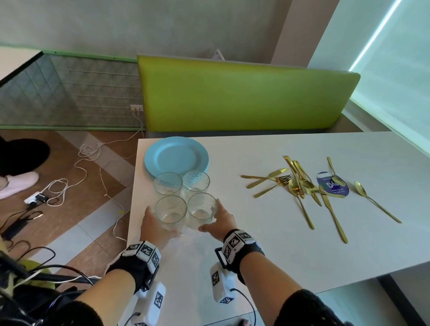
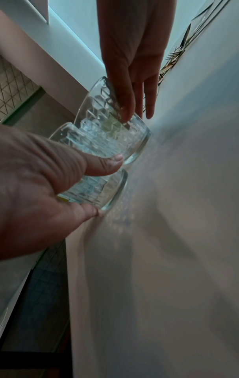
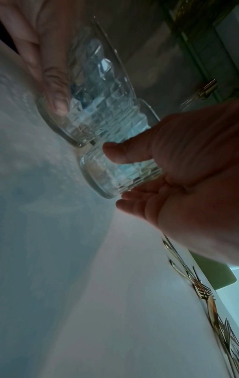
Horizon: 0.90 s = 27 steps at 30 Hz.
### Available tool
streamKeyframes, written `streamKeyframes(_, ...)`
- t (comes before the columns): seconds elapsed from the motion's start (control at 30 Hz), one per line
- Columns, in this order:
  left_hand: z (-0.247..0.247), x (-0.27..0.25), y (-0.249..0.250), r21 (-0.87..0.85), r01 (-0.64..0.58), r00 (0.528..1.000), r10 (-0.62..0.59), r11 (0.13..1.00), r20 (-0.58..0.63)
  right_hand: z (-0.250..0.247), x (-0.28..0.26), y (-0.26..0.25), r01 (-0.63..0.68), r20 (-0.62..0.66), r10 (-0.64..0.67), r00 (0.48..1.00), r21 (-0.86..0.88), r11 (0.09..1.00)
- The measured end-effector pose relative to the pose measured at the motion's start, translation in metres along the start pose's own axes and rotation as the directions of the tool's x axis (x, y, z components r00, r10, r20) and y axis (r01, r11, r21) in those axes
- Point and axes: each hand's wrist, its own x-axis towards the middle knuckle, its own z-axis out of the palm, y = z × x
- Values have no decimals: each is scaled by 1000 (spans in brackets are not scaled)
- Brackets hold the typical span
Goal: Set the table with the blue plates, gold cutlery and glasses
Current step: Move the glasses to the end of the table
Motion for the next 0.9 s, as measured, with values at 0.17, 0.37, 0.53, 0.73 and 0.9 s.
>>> streamKeyframes(0.17,-8,-22,9,-25,-161,977,156,987,-144,-15,-1,3,-49,19,49,999,5,999)
streamKeyframes(0.37,-8,-24,57,-66,-422,859,376,904,-347,-63,-8,13,-117,-78,114,990,-30,993)
streamKeyframes(0.53,11,-30,144,-60,-543,817,510,838,-271,-115,-12,33,-156,-211,135,968,-88,984)
streamKeyframes(0.73,81,-12,216,69,-570,821,570,819,19,-185,-2,72,-257,-306,238,922,-24,966)
streamKeyframes(0.9,150,11,245,209,-493,849,413,845,331,-235,17,109,-290,-343,262,902,-33,956)
